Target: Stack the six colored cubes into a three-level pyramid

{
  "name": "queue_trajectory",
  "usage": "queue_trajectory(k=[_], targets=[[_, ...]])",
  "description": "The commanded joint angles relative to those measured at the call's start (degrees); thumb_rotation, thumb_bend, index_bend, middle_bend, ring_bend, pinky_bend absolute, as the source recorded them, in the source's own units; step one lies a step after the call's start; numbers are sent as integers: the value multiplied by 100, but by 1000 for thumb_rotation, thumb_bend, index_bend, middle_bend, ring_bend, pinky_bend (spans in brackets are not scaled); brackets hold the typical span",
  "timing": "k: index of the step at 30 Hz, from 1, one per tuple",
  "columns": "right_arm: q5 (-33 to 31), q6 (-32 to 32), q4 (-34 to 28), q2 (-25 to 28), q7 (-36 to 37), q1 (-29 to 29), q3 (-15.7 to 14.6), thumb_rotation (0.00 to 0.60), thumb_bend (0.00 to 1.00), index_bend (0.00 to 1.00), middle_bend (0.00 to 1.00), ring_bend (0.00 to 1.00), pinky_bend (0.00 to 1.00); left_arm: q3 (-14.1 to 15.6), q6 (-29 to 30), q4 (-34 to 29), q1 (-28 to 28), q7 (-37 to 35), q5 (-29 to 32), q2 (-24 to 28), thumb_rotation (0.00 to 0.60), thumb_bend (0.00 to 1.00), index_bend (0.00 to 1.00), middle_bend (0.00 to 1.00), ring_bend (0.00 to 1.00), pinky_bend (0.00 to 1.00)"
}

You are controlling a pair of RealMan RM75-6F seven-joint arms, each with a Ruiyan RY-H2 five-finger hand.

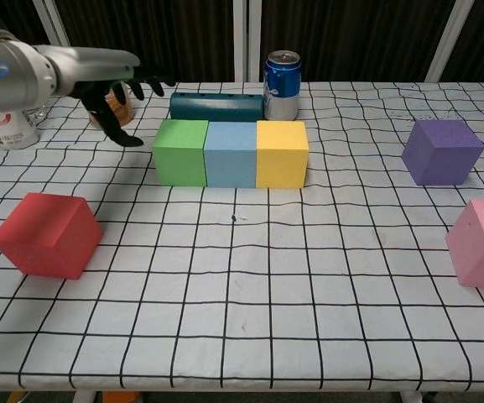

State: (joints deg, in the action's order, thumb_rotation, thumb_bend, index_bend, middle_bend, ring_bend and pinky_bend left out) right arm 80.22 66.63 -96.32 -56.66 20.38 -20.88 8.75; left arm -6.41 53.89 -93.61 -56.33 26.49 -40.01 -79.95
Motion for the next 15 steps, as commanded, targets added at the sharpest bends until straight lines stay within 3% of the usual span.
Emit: queue_trajectory(k=[1,11,15], targets=[[42,-53,42,-73,14,-28,-34,600,106,0,187,0,0,35,309,-313,386,-379,-451,473,600,226,64,96,157,217],[338,-126,31,-183,-15,-86,-199,600,126,0,210,0,0,498,1518,-514,1657,-1211,-1824,1122,600,226,114,123,158,165],[649,11,-104,-119,61,-52,-297,600,129,0,218,0,0,767,1631,-635,2093,-1812,-2421,1411,600,227,131,127,157,165]])
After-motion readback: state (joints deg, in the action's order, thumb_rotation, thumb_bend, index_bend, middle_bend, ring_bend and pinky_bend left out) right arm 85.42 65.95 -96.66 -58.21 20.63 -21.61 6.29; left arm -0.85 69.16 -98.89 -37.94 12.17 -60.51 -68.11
